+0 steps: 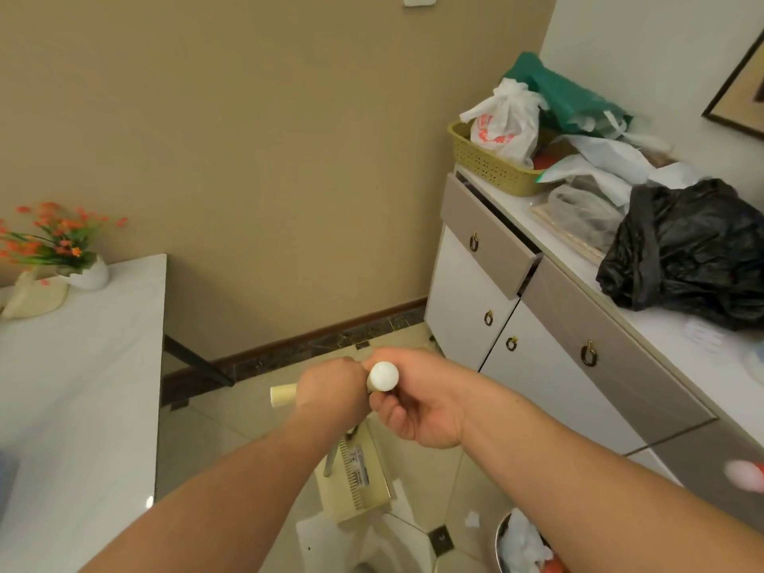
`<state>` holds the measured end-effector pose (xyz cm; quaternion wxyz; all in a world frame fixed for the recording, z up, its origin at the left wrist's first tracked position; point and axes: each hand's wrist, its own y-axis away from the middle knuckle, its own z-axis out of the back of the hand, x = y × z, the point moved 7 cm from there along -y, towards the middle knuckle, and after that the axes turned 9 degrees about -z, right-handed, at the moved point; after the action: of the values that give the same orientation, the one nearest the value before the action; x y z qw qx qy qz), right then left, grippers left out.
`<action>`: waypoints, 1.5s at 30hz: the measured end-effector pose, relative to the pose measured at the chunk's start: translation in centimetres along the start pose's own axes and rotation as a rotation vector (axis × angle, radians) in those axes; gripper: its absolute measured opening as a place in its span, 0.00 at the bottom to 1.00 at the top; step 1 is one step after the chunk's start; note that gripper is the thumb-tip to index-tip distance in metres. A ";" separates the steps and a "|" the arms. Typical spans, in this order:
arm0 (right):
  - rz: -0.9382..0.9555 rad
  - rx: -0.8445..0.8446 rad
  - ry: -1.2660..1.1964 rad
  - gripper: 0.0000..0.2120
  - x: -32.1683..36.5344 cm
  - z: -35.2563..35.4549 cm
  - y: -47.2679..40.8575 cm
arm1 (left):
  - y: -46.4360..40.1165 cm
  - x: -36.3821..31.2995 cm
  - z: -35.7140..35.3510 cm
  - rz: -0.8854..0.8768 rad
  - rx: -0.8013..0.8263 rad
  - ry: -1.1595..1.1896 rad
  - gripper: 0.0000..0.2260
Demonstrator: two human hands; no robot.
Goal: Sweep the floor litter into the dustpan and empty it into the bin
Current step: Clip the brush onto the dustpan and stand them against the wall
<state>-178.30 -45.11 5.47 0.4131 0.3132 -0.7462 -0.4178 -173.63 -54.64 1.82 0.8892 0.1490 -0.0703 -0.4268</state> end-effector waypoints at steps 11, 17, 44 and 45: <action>-0.116 0.104 -0.154 0.11 1.2 -4.3 -2.9 | -0.1 5.0 -0.2 -0.117 -0.092 -0.016 0.08; -0.158 0.181 -0.305 0.10 1.4 -6.6 -4.6 | 0.0 7.4 -0.8 -0.117 -0.100 0.022 0.13; -0.270 0.460 -0.476 0.17 27.5 1.0 -18.2 | -30.8 16.6 2.8 -0.207 0.029 0.035 0.23; -0.263 0.415 -0.407 0.18 28.9 2.4 -19.6 | -33.2 16.9 2.8 -0.215 0.024 0.040 0.25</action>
<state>-191.41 -76.57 -2.31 0.1250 0.3946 -0.8359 -0.3605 -188.24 -88.06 -6.32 0.8376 0.1747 -0.0414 -0.5159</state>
